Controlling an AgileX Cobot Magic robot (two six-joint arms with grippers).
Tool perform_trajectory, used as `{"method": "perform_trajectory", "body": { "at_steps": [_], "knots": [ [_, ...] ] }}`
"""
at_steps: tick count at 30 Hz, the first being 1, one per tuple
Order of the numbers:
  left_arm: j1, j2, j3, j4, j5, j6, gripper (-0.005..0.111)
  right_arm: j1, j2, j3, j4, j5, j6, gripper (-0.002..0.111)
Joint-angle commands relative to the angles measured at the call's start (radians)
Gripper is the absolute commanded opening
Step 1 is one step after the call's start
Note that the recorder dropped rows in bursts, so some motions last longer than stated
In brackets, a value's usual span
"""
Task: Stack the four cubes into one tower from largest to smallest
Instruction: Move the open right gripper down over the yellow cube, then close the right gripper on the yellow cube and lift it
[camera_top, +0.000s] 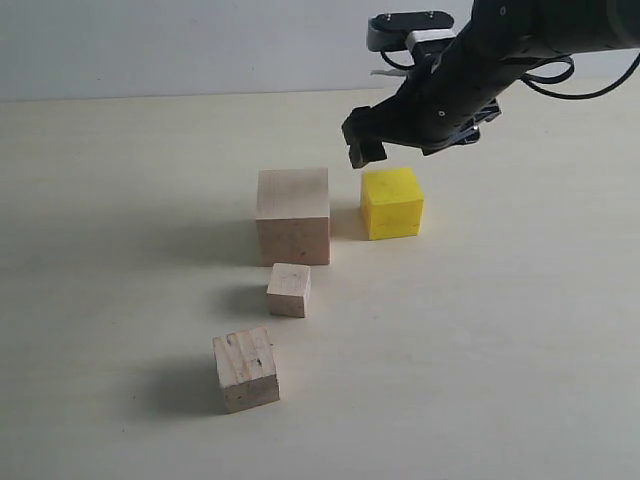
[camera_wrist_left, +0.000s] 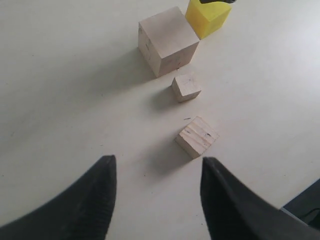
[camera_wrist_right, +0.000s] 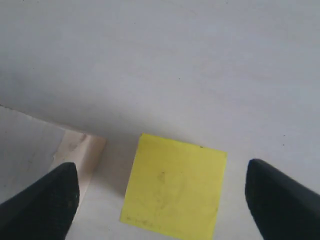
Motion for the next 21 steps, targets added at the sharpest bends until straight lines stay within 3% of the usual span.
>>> {"method": "perform_trajectory", "body": {
  "at_steps": [1,21],
  "knots": [
    [-0.002,-0.005,0.004,-0.007,0.001,-0.011,0.051,0.001,0.018,-0.007,-0.026,-0.001,0.006,0.085],
    [-0.002,-0.003,0.004,-0.007,0.001,0.031,0.051,0.001,0.119,-0.007,-0.029,-0.038,0.045,0.085]
  ]
}}
